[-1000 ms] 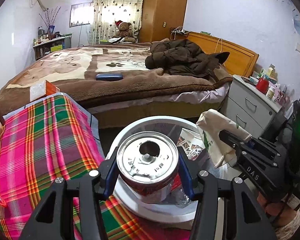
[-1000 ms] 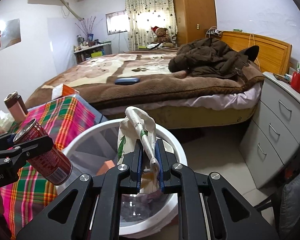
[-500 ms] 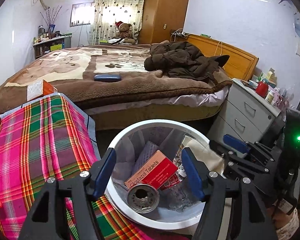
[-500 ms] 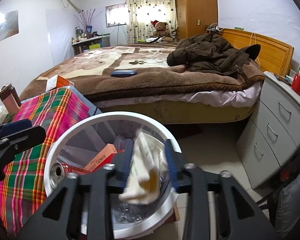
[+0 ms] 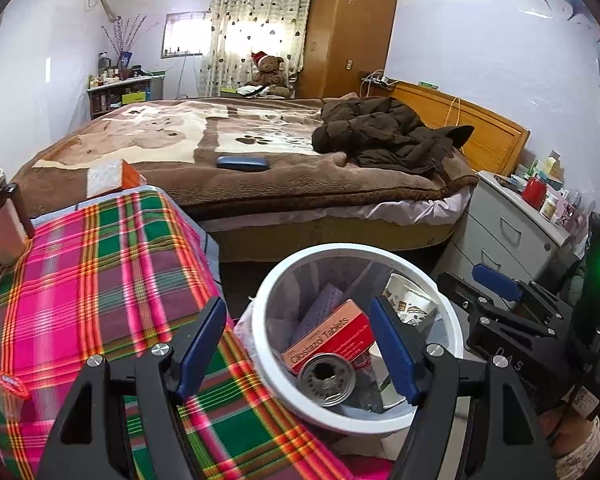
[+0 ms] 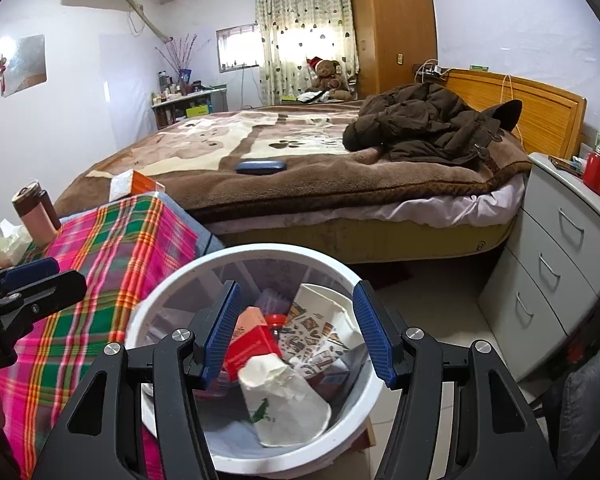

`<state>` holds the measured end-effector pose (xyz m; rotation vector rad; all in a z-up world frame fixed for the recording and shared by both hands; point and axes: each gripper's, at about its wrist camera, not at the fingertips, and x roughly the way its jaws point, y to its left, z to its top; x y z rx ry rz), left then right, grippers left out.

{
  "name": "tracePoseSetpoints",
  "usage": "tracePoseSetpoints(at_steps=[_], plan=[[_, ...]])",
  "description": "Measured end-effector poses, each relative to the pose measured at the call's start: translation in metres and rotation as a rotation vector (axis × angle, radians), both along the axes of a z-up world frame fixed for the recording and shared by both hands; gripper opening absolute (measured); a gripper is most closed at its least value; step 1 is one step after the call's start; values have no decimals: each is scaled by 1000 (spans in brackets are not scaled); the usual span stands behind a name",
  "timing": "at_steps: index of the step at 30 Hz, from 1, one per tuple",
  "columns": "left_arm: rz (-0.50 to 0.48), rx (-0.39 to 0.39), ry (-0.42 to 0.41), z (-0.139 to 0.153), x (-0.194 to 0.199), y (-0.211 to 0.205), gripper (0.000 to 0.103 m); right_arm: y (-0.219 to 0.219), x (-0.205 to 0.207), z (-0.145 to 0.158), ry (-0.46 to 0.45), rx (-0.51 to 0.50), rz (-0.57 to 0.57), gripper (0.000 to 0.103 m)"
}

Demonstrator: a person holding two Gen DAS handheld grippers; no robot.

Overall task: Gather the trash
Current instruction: 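Move both tools back over the table toward the yogurt cup and clear cup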

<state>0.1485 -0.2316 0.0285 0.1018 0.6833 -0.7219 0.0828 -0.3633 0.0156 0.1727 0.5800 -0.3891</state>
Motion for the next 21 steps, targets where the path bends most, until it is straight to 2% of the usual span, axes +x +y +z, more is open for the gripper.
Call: tracePoseSetpoints(at_steps=[10, 21], plan=[[88, -13, -33, 7, -2, 47, 75, 28, 3, 4, -29, 14, 54, 60], [240, -29, -40, 5, 3, 127, 75, 78, 20, 1, -44, 51, 187, 60]])
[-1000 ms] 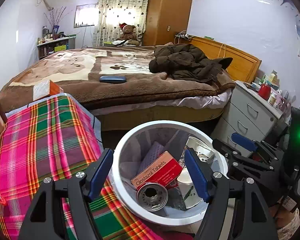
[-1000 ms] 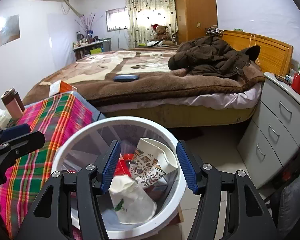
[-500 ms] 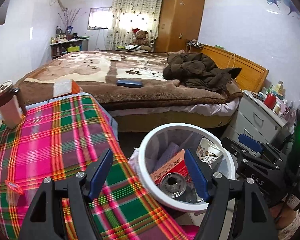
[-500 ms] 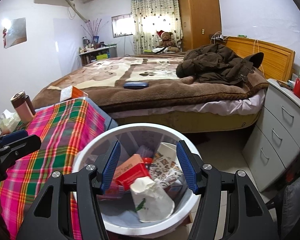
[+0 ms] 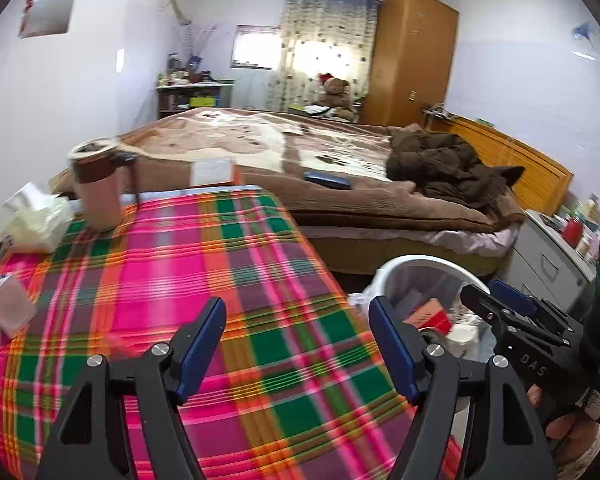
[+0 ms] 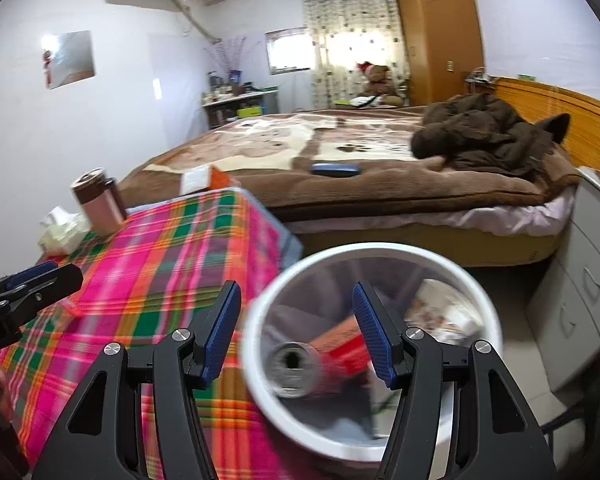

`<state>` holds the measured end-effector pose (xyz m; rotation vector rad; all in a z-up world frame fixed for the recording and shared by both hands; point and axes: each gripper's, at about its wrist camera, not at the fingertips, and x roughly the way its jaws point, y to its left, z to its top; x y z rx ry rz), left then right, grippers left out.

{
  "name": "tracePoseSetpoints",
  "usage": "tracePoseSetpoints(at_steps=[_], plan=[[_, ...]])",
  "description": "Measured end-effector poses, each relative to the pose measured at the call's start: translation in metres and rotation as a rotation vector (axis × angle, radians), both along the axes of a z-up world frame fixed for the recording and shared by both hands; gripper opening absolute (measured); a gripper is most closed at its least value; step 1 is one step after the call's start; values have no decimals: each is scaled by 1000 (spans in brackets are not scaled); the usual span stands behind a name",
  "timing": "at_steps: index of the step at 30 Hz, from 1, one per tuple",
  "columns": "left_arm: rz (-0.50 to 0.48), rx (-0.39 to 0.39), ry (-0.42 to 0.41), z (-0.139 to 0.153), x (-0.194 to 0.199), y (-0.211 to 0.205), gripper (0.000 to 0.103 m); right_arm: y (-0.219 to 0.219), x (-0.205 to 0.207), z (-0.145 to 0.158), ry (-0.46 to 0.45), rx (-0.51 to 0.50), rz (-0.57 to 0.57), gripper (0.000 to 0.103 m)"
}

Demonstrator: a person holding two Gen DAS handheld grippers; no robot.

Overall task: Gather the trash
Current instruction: 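Move both tools back over the table toward the yogurt cup and clear cup, then grasp the white yogurt cup with the left tool while the right tool grasps the clear red-lid cup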

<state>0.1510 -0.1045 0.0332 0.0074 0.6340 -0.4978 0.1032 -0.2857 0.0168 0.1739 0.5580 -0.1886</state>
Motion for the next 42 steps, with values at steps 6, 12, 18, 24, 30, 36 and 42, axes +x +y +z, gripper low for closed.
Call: tracePoseSetpoints(at_steps=[6, 12, 18, 24, 30, 36, 42], plan=[[117, -3, -4, 0, 7, 51, 75, 36, 15, -2, 7, 13, 100, 60], [219, -7, 1, -2, 14, 97, 76, 73, 28, -5, 29, 26, 191, 60], [305, -4, 7, -7, 21, 141, 77, 105, 39, -7, 51, 33, 266, 60], [383, 2, 22, -14, 27, 183, 78, 134, 45, -13, 87, 43, 328, 60], [444, 3, 42, -21, 36, 218, 78, 165, 53, -21, 126, 42, 392, 60], [482, -5, 60, -27, 48, 246, 81, 187, 63, -29, 162, 72, 443, 60], [491, -3, 71, -31, 67, 261, 82, 197, 78, -40, 214, 142, 430, 64]])
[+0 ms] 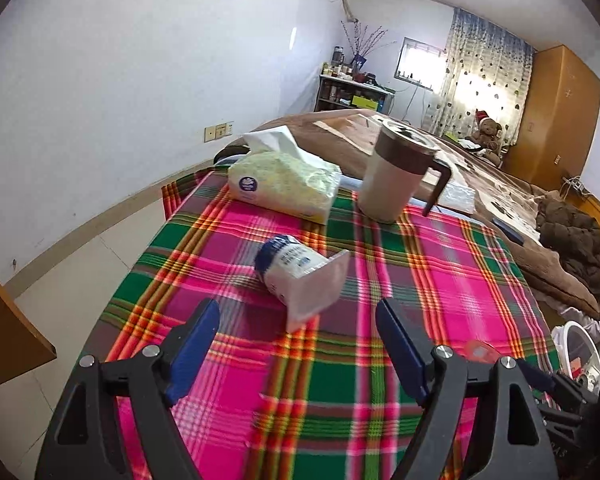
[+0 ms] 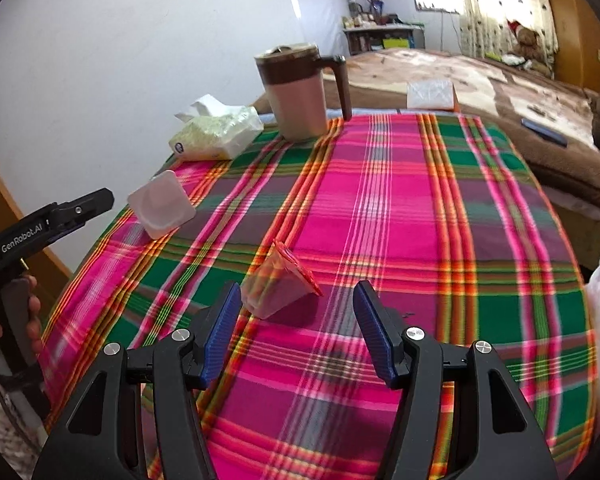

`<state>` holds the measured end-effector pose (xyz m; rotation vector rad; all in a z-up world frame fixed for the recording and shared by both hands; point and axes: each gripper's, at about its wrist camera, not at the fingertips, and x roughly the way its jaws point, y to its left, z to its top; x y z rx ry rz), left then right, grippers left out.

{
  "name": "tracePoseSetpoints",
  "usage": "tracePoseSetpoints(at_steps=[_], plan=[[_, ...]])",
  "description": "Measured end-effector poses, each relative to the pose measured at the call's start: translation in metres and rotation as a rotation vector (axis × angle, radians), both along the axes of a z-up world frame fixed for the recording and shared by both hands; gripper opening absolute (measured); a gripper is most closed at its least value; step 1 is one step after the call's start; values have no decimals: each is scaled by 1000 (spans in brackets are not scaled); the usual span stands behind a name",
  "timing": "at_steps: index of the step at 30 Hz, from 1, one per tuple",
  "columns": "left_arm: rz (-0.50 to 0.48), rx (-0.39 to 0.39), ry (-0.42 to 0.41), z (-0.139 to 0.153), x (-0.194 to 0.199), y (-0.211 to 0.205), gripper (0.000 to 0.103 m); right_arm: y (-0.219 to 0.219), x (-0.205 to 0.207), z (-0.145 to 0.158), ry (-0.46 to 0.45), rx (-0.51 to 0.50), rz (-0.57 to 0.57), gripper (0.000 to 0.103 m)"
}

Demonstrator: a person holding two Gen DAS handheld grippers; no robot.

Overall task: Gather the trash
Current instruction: 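Grasp the white yogurt cup with the left tool while the right tool grasps the clear red-lid cup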

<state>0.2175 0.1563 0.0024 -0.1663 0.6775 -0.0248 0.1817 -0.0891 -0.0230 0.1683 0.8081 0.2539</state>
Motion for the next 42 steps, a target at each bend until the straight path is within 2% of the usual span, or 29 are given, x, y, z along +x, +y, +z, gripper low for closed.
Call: tracePoseSetpoints(at_steps=[5, 13, 14, 15, 23, 26, 30, 35, 37, 42], plan=[[-21, 0, 6, -3, 13, 5, 82, 8, 11, -9, 50, 38, -9, 66], [-34, -7, 31, -10, 33, 12, 82, 23, 24, -12, 68, 4, -35, 65], [-34, -2, 37, -11, 35, 13, 82, 24, 25, -12, 67, -4, -35, 62], [-34, -4, 39, -11, 37, 13, 82, 25, 25, -11, 65, -11, -35, 53], [-58, -29, 59, -14, 53, 12, 82, 33, 24, -3, 1, -72, 0, 50], [-49, -12, 70, -16, 59, 9, 82, 34, 23, 2, -30, -92, 1, 50], [-24, -17, 98, -21, 70, 8, 83, 34, 22, 5, -51, -92, 7, 50], [-27, -69, 135, -26, 86, 7, 83, 32, 23, 7, -61, -86, 8, 50], [-20, -60, 135, -26, 91, 5, 83, 31, 22, 8, -63, -82, 9, 50], [12, -108, 150, -30, 100, 7, 83, 28, 24, 7, -59, -68, 9, 50]])
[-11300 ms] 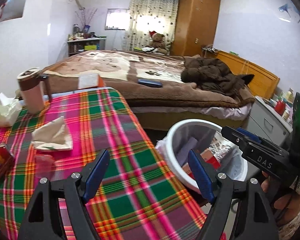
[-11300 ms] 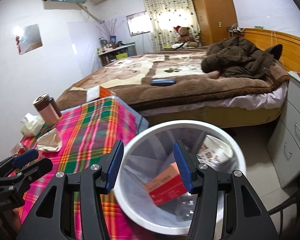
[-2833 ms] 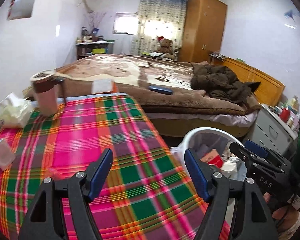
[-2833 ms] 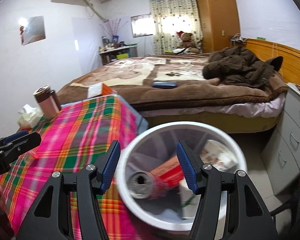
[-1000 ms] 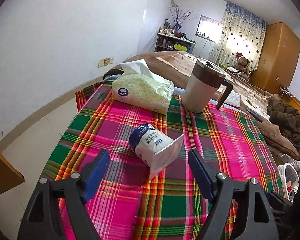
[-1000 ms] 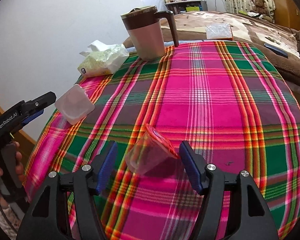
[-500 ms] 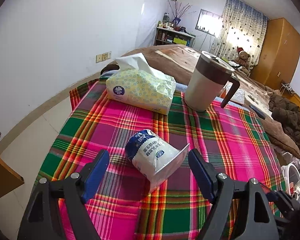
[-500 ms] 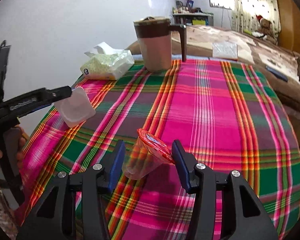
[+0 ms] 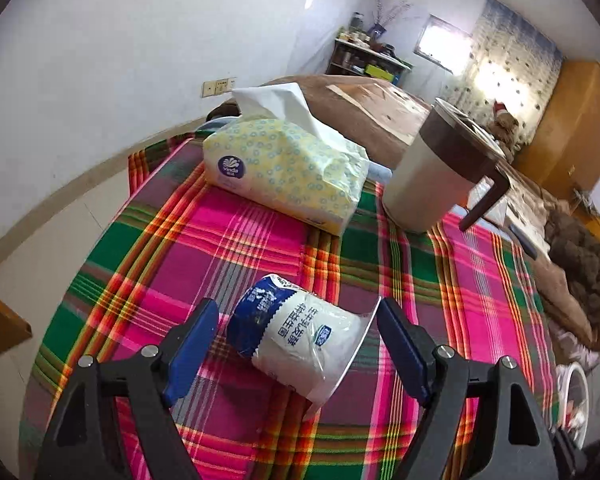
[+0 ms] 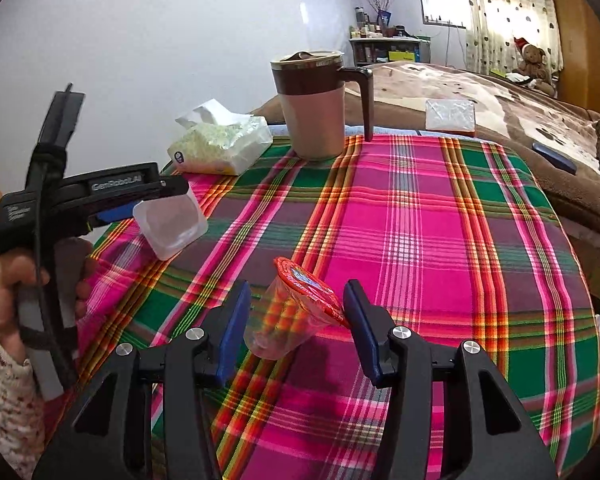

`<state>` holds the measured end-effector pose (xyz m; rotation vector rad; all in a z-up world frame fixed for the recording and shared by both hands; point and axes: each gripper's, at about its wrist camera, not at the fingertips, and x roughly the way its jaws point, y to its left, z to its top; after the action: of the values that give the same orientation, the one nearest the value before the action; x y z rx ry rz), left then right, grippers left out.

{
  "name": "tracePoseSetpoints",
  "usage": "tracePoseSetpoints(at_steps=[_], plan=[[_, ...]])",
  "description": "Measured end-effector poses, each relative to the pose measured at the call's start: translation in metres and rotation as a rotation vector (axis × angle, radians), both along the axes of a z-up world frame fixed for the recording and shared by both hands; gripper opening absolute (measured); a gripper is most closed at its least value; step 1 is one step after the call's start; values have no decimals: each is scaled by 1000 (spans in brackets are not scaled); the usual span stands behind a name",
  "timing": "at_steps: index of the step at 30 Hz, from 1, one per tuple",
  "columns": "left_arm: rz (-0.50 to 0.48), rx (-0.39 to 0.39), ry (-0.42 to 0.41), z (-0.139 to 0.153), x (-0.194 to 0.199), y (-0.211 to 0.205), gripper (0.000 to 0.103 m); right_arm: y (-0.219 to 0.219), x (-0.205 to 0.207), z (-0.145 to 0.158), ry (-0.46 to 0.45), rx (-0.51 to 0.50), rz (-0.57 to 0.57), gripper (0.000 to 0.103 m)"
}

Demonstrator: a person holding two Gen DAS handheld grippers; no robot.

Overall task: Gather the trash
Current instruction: 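Grasp the white yogurt cup with the left tool while the right tool grasps the clear red-lid cup, then carry the yogurt cup with the left tool while the right tool carries the clear cup over the bin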

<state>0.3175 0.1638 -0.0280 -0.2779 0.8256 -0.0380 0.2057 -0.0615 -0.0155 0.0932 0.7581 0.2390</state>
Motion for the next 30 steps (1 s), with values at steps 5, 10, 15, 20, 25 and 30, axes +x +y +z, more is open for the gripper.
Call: tracePoseSetpoints(at_steps=[5, 10, 15, 20, 25, 30], plan=[[-19, 23, 36, -9, 3, -10, 82, -7, -1, 1, -5, 18, -17, 50], [-28, 49, 16, -11, 0, -18, 81, -15, -2, 3, -6, 32, -34, 50], [-43, 77, -13, -5, -7, -26, 81, -19, -4, 2, -7, 38, -40, 50], [-63, 94, -37, 2, -18, -36, 81, -27, -6, 4, -14, 41, -55, 50], [-88, 109, -69, 13, -34, -48, 81, -38, -10, 9, -31, 40, -73, 50], [-121, 127, -101, 26, -51, -65, 81, -54, -16, 19, -58, 42, -104, 50]])
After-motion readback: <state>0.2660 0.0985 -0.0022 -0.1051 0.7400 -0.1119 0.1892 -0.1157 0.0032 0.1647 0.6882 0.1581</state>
